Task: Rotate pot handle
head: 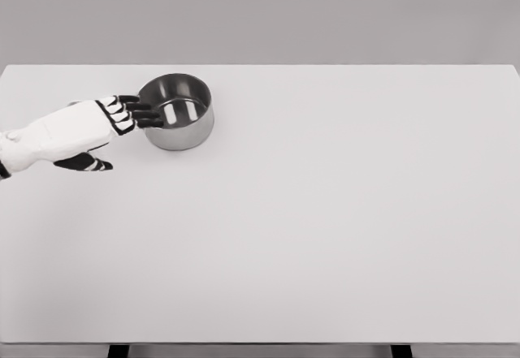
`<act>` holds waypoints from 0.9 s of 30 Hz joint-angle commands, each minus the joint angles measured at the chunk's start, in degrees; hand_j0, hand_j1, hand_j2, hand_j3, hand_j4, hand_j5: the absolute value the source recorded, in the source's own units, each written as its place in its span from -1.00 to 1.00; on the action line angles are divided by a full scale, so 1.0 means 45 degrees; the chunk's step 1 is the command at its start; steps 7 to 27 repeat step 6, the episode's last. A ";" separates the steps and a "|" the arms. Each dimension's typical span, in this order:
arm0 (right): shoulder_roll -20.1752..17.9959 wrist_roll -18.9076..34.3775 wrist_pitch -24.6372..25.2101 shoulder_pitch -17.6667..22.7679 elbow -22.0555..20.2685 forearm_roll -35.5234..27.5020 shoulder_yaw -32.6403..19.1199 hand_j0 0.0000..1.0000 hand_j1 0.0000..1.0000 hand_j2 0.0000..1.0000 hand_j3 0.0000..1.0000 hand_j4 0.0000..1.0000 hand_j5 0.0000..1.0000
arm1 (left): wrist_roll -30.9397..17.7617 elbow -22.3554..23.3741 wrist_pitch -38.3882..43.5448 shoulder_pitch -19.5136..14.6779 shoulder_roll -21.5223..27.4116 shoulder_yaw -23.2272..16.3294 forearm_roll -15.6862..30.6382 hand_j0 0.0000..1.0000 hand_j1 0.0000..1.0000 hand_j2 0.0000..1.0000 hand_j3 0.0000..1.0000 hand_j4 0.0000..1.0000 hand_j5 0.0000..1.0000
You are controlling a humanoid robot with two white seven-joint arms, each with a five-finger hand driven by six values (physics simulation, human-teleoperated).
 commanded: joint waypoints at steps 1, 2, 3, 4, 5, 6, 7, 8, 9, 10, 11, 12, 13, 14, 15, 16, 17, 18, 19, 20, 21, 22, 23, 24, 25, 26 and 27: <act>-0.0002 0.0005 -0.0002 0.0000 0.0001 -0.0006 0.0003 1.00 1.00 1.00 1.00 1.00 1.00 | -0.0057 -0.0803 -0.0021 0.0233 0.0103 -0.0002 0.0116 1.00 1.00 1.00 1.00 1.00 1.00; -0.0002 0.0005 -0.0002 0.0000 0.0001 -0.0006 0.0003 1.00 1.00 1.00 1.00 1.00 1.00 | -0.0116 -0.0823 -0.0021 0.0645 0.0044 -0.0002 0.0096 1.00 1.00 1.00 1.00 1.00 1.00; -0.0002 0.0005 -0.0002 0.0000 0.0001 -0.0006 0.0003 1.00 1.00 1.00 1.00 1.00 1.00 | -0.0136 -0.0881 -0.0021 0.0762 -0.0015 -0.0002 0.0096 1.00 1.00 1.00 1.00 1.00 1.00; -0.0002 0.0005 -0.0002 0.0000 0.0001 -0.0006 0.0003 1.00 1.00 1.00 1.00 1.00 1.00 | -0.0136 -0.0940 -0.0021 0.0879 -0.0015 -0.0002 0.0096 1.00 1.00 1.00 1.00 1.00 1.00; -0.0002 0.0005 -0.0002 0.0000 0.0001 -0.0006 0.0003 1.00 1.00 1.00 1.00 1.00 1.00 | -0.0136 -0.0979 -0.0021 0.0919 -0.0015 -0.0021 0.0096 1.00 1.00 1.00 1.00 1.00 1.00; -0.0002 0.0005 -0.0002 0.0000 0.0001 -0.0006 0.0003 1.00 1.00 1.00 1.00 1.00 1.00 | -0.0136 -0.0979 -0.0021 0.0938 -0.0015 -0.0002 0.0096 1.00 1.00 1.00 1.00 1.00 1.00; -0.0002 0.0005 -0.0002 0.0000 0.0001 -0.0006 0.0003 1.00 1.00 1.00 1.00 1.00 1.00 | -0.0136 -0.0979 -0.0021 0.0938 -0.0015 -0.0002 0.0096 1.00 1.00 1.00 1.00 1.00 1.00; -0.0002 0.0005 -0.0002 0.0000 0.0001 -0.0006 0.0003 1.00 1.00 1.00 1.00 1.00 1.00 | -0.0136 -0.0979 -0.0021 0.0938 -0.0015 -0.0002 0.0096 1.00 1.00 1.00 1.00 1.00 1.00; -0.0002 0.0005 -0.0002 0.0000 0.0001 -0.0006 0.0003 1.00 1.00 1.00 1.00 1.00 1.00 | -0.0136 -0.0979 -0.0021 0.0938 -0.0015 -0.0002 0.0096 1.00 1.00 1.00 1.00 1.00 1.00; -0.0002 0.0005 -0.0002 0.0000 0.0001 -0.0006 0.0003 1.00 1.00 1.00 1.00 1.00 1.00 | -0.0136 -0.0979 -0.0021 0.0938 -0.0015 -0.0002 0.0096 1.00 1.00 1.00 1.00 1.00 1.00; -0.0002 0.0005 -0.0002 0.0000 0.0001 -0.0006 0.0003 1.00 1.00 1.00 1.00 1.00 1.00 | -0.0136 -0.0979 -0.0021 0.0938 -0.0015 -0.0002 0.0096 1.00 1.00 1.00 1.00 1.00 1.00; -0.0002 0.0005 -0.0002 0.0000 0.0001 -0.0006 0.0003 1.00 1.00 1.00 1.00 1.00 1.00 | -0.0136 -0.0979 -0.0021 0.0938 -0.0015 -0.0002 0.0096 1.00 1.00 1.00 1.00 1.00 1.00; -0.0002 0.0005 -0.0002 0.0000 0.0001 -0.0006 0.0003 1.00 1.00 1.00 1.00 1.00 1.00 | -0.0136 -0.0979 -0.0021 0.0938 -0.0015 -0.0002 0.0096 1.00 1.00 1.00 1.00 1.00 1.00; -0.0002 0.0005 -0.0002 0.0000 0.0001 -0.0006 0.0003 1.00 1.00 1.00 1.00 1.00 1.00 | -0.0136 -0.0979 -0.0021 0.0938 -0.0015 -0.0002 0.0096 1.00 1.00 1.00 1.00 1.00 1.00; -0.0002 0.0005 -0.0002 0.0000 0.0001 -0.0006 0.0003 1.00 1.00 1.00 1.00 1.00 1.00 | -0.0136 -0.0979 -0.0021 0.0938 -0.0015 -0.0002 0.0096 1.00 1.00 1.00 1.00 1.00 1.00; -0.0002 0.0005 -0.0002 0.0000 0.0001 -0.0006 0.0003 1.00 1.00 1.00 1.00 1.00 1.00 | -0.0136 -0.0979 -0.0021 0.0938 -0.0015 -0.0002 0.0096 1.00 1.00 1.00 1.00 1.00 1.00; -0.0002 0.0005 -0.0002 0.0000 0.0001 -0.0006 0.0003 1.00 1.00 1.00 1.00 1.00 1.00 | -0.0136 -0.0979 -0.0021 0.0938 -0.0015 -0.0002 0.0096 1.00 1.00 1.00 1.00 1.00 1.00; -0.0002 0.0005 -0.0002 0.0000 0.0001 -0.0006 0.0003 1.00 1.00 1.00 1.00 1.00 1.00 | -0.0136 -0.0979 -0.0021 0.0938 -0.0015 -0.0002 0.0096 1.00 1.00 1.00 1.00 1.00 1.00; -0.0002 0.0005 -0.0002 0.0000 0.0001 -0.0006 0.0003 1.00 1.00 1.00 1.00 1.00 1.00 | -0.0136 -0.0979 -0.0021 0.0938 -0.0015 -0.0002 0.0096 1.00 1.00 1.00 1.00 1.00 1.00; -0.0002 0.0005 -0.0002 0.0000 0.0001 -0.0006 0.0003 1.00 1.00 1.00 1.00 1.00 1.00 | -0.0136 -0.0979 -0.0021 0.0938 -0.0015 -0.0002 0.0096 1.00 1.00 1.00 1.00 1.00 1.00; -0.0002 0.0005 -0.0002 0.0000 0.0001 -0.0006 0.0003 1.00 1.00 1.00 1.00 1.00 1.00 | -0.0136 -0.0979 -0.0021 0.0938 -0.0015 -0.0002 0.0096 1.00 1.00 1.00 1.00 1.00 1.00; -0.0002 0.0005 -0.0002 0.0000 0.0001 -0.0006 0.0003 1.00 1.00 1.00 1.00 1.00 1.00 | -0.0136 -0.0979 -0.0021 0.0938 -0.0015 -0.0002 0.0096 1.00 1.00 1.00 1.00 1.00 1.00; -0.0002 0.0005 -0.0002 0.0000 0.0001 -0.0006 0.0003 1.00 1.00 1.00 1.00 1.00 1.00 | -0.0136 -0.0979 -0.0021 0.0938 -0.0015 -0.0002 0.0096 1.00 1.00 1.00 1.00 1.00 1.00; -0.0002 0.0005 -0.0002 0.0000 0.0001 -0.0006 0.0003 1.00 1.00 1.00 1.00 1.00 1.00 | -0.0136 -0.0979 -0.0021 0.0938 -0.0015 -0.0002 0.0096 1.00 1.00 1.00 1.00 1.00 1.00; -0.0002 0.0005 -0.0002 0.0000 0.0001 -0.0006 0.0003 1.00 1.00 1.00 1.00 1.00 1.00 | -0.0136 -0.0979 -0.0021 0.0938 -0.0015 -0.0002 0.0096 1.00 1.00 1.00 1.00 1.00 1.00; -0.0002 0.0005 -0.0002 0.0000 0.0001 -0.0006 0.0003 1.00 1.00 1.00 1.00 1.00 1.00 | -0.0136 -0.0979 -0.0021 0.0938 -0.0015 -0.0002 0.0096 1.00 1.00 1.00 1.00 1.00 1.00; -0.0002 0.0005 -0.0002 0.0000 0.0001 -0.0006 0.0003 1.00 1.00 1.00 1.00 1.00 1.00 | -0.0136 -0.0979 -0.0021 0.0938 -0.0015 -0.0002 0.0096 1.00 1.00 1.00 1.00 1.00 1.00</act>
